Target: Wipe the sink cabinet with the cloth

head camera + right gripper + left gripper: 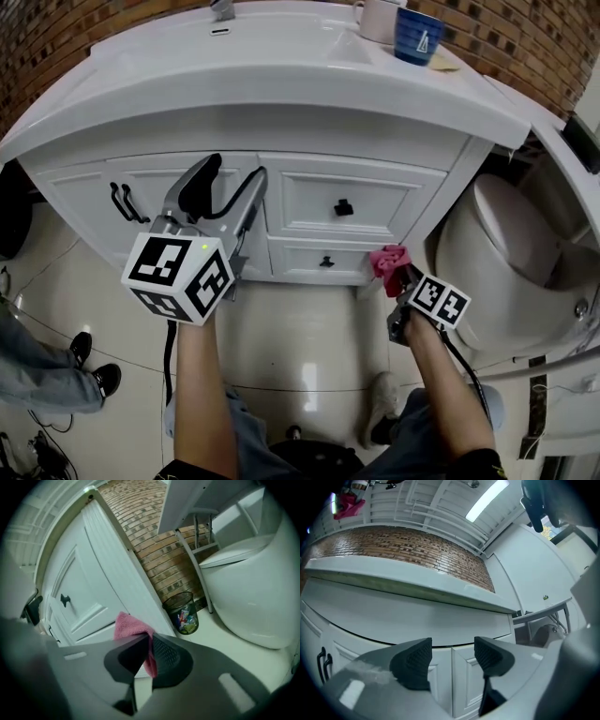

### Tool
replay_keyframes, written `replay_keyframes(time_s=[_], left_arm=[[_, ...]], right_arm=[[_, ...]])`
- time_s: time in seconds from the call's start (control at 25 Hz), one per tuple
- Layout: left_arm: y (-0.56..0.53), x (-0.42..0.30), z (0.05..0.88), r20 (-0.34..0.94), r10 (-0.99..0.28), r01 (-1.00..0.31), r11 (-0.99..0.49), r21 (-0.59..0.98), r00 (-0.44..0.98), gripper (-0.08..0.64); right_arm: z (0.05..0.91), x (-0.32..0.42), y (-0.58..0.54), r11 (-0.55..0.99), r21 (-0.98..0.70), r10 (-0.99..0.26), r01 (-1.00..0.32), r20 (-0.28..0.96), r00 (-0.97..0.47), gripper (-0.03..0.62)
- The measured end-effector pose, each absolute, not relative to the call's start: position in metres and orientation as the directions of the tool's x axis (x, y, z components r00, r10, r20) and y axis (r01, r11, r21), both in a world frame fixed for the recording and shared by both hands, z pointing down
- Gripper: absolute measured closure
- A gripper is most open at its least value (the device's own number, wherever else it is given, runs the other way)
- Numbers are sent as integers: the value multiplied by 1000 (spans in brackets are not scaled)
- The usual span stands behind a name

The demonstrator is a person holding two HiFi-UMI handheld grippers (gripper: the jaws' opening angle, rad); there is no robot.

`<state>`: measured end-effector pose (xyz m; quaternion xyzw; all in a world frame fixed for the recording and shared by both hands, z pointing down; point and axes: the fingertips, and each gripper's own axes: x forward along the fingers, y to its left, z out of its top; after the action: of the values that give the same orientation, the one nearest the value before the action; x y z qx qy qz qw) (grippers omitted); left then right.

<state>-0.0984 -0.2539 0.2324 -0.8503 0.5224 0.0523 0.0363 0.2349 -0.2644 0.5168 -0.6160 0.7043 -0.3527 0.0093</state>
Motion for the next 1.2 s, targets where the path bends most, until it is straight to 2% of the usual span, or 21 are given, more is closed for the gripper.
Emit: replay_keyframes(time_s=[0.2, 0.4, 0.64, 0.92, 1.2], left_arm=[[-257, -101, 235, -117, -894, -901, -432, -24, 432, 275], [-255, -109, 241, -72, -908, -910, -409, -67, 413, 275], [-250, -124, 242, -43, -919, -914, -382, -135, 391, 275], [-254, -128, 244, -36, -919, -911, -383, -151, 392, 275], [-262, -101, 252, -12, -901, -886, -425, -185, 434, 275]], right_arm=[[518, 158, -264, 163, -528, -818, -834, 401, -413, 565], [523, 40, -250, 387, -564, -671, -730, 371, -642, 565], [544, -28, -242, 469, -610, -545, -639, 370, -753, 565], [551, 1, -256, 414, -569, -607, -710, 408, -682, 565], [541, 108, -260, 300, -541, -706, -786, 428, -564, 565]])
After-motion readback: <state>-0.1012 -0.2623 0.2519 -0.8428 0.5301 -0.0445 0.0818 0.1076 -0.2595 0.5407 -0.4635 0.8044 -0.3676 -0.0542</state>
